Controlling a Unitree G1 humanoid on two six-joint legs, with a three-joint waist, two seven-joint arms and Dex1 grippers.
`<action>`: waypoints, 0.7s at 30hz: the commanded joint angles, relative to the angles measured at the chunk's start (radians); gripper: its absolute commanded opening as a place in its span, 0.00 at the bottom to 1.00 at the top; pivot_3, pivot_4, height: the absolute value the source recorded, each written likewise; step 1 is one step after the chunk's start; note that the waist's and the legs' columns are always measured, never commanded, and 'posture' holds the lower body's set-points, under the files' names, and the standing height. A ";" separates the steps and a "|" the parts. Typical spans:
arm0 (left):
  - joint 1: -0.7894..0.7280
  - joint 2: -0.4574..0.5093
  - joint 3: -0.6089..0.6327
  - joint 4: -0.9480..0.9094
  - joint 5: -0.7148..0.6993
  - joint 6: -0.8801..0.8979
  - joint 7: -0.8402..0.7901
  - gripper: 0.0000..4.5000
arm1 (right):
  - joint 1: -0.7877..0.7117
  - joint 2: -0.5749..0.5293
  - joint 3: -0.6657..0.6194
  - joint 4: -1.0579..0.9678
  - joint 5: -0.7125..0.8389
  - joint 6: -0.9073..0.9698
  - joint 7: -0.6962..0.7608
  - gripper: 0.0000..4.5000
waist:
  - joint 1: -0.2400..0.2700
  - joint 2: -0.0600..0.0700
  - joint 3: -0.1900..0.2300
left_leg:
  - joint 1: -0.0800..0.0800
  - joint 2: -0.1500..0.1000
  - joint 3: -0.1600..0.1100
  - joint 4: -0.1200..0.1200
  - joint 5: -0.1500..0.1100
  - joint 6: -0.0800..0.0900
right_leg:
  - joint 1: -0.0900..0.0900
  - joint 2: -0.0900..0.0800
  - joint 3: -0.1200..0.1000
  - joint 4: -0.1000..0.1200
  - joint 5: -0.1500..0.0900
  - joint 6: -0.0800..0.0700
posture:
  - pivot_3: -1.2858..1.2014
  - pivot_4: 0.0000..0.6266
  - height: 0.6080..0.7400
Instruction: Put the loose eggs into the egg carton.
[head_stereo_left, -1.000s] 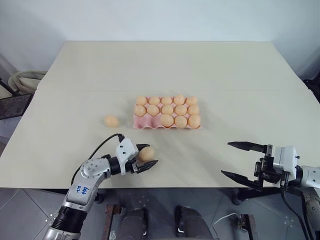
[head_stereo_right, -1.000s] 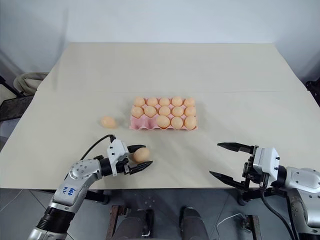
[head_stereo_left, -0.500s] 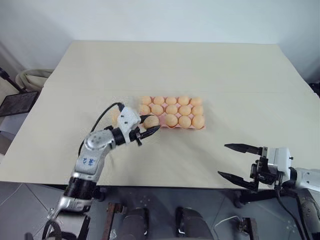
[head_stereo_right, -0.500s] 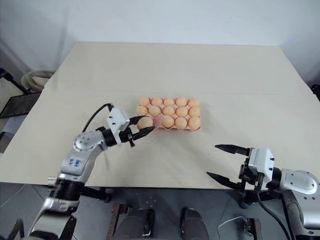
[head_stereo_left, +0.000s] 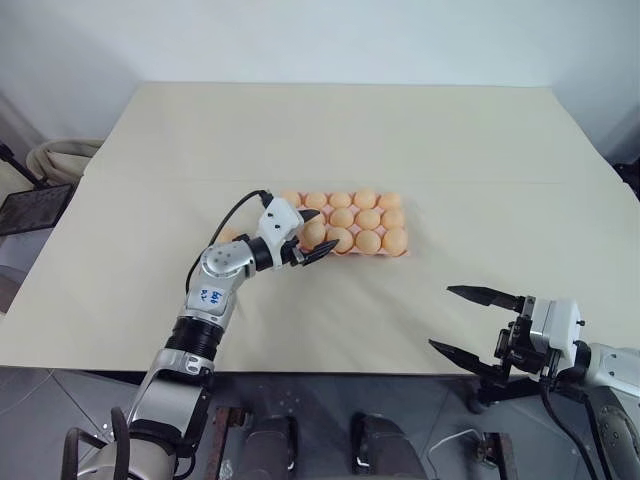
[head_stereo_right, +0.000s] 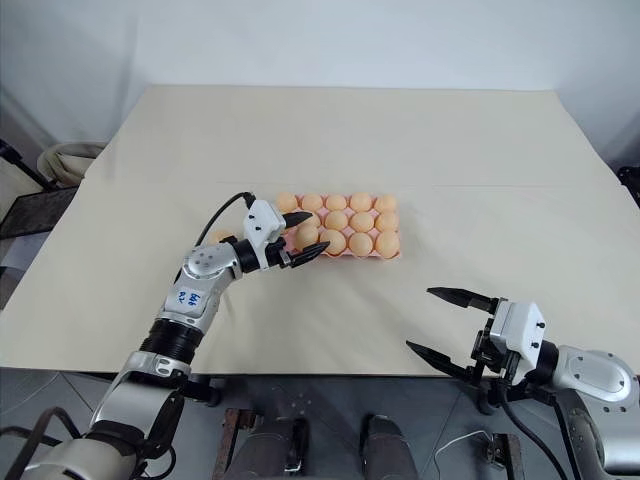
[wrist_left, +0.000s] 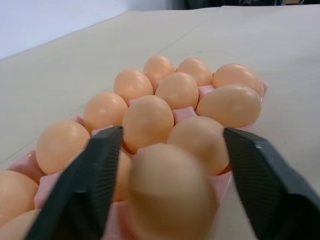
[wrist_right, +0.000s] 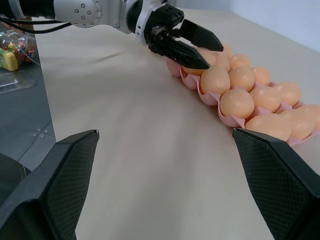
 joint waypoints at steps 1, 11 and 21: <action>0.073 0.066 0.049 -0.153 -0.058 0.023 -0.056 1.00 | 0.000 0.014 0.010 -0.024 0.002 -0.014 -0.009 1.00 | -0.002 0.000 0.000 | 0.000 0.000 0.000 0.000 0.000 0.000 | 0.000 0.000 0.001 0.000 0.000 0.000 | 0.52 0.24 1.00; 0.430 0.288 0.351 -0.407 -0.232 0.030 -0.115 1.00 | -0.101 0.025 0.077 0.066 0.002 -0.036 0.044 1.00 | -0.029 0.000 0.000 | 0.001 0.001 0.000 -0.001 -0.002 -0.004 | -0.001 -0.002 0.003 -0.001 0.000 -0.001 | 0.52 0.24 1.00; 0.812 0.265 0.580 -0.525 -0.342 0.063 -0.060 1.00 | -0.214 0.042 0.124 0.167 0.001 -0.068 0.099 1.00 | -0.021 0.000 0.000 | 0.001 0.001 0.000 -0.007 -0.004 -0.003 | -0.001 -0.003 0.003 -0.009 -0.001 -0.003 | 0.52 0.24 1.00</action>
